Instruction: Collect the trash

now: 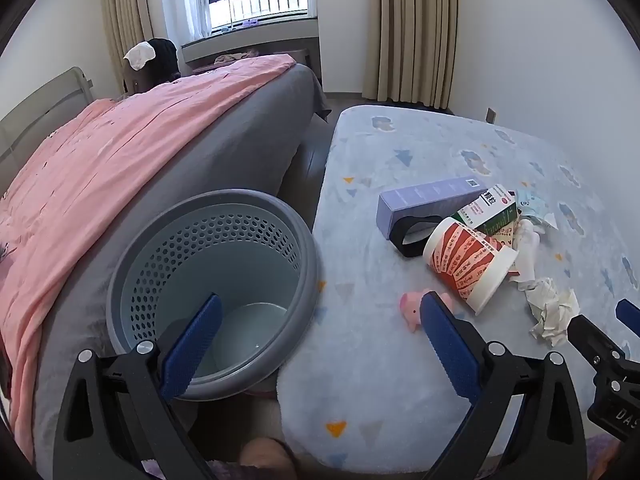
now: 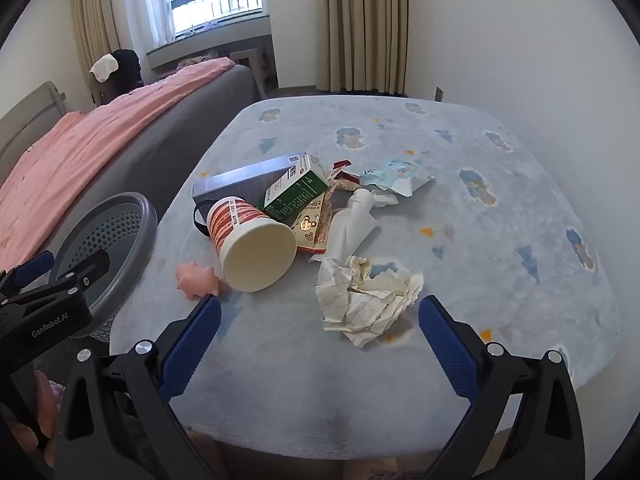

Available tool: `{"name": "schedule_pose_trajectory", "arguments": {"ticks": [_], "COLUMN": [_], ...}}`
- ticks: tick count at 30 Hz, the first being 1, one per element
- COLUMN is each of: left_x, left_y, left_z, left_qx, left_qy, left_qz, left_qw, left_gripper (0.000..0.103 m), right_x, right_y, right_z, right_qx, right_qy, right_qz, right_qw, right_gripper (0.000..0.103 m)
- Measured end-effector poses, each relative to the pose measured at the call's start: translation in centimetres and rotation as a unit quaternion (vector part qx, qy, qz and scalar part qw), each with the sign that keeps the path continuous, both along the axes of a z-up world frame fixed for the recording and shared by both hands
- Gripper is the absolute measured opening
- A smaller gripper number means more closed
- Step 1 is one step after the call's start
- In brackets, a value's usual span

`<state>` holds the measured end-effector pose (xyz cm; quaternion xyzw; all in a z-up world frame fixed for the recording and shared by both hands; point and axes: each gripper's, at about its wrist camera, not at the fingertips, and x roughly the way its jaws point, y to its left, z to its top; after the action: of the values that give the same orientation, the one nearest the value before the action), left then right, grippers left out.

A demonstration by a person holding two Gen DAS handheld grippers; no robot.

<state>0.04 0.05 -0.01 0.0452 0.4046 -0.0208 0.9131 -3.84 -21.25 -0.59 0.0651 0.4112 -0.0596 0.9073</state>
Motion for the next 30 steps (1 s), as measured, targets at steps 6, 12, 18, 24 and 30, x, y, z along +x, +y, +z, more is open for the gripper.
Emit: {"name": "schedule_pose_trajectory", "arguments": {"ticks": [6,12,18,24,30], "left_x": [0.38,0.02,-0.32,-0.46,-0.4], "left_y": [0.54,0.69,0.24,0.2,0.11], "left_z": [0.56,0.88,0.34,0.35,0.29], "left_qx": [-0.005,0.0,0.001,0.003,0.003], "left_qy": [-0.001,-0.004,-0.008,-0.01,-0.008], "left_qz": [0.0,-0.002,0.002,0.001,0.0], "left_qw": [1.0,1.0,1.0,0.9999,1.0], "left_gripper": [0.095,0.095,0.095,0.095,0.095], "right_x": [0.0,-0.02,-0.03,-0.19,-0.14], "right_y": [-0.01,-0.01,-0.08,-0.19,-0.16], "right_z": [-0.01,0.03,0.11,0.28,0.24], "right_qx": [0.001,0.0,-0.001,-0.003,-0.002], "right_qy": [-0.001,0.0,0.0,-0.001,-0.002], "right_qz": [0.0,-0.001,-0.001,-0.001,-0.001], "right_qw": [1.0,1.0,1.0,1.0,1.0], "right_gripper": [0.097,0.097,0.097,0.097,0.097]}}
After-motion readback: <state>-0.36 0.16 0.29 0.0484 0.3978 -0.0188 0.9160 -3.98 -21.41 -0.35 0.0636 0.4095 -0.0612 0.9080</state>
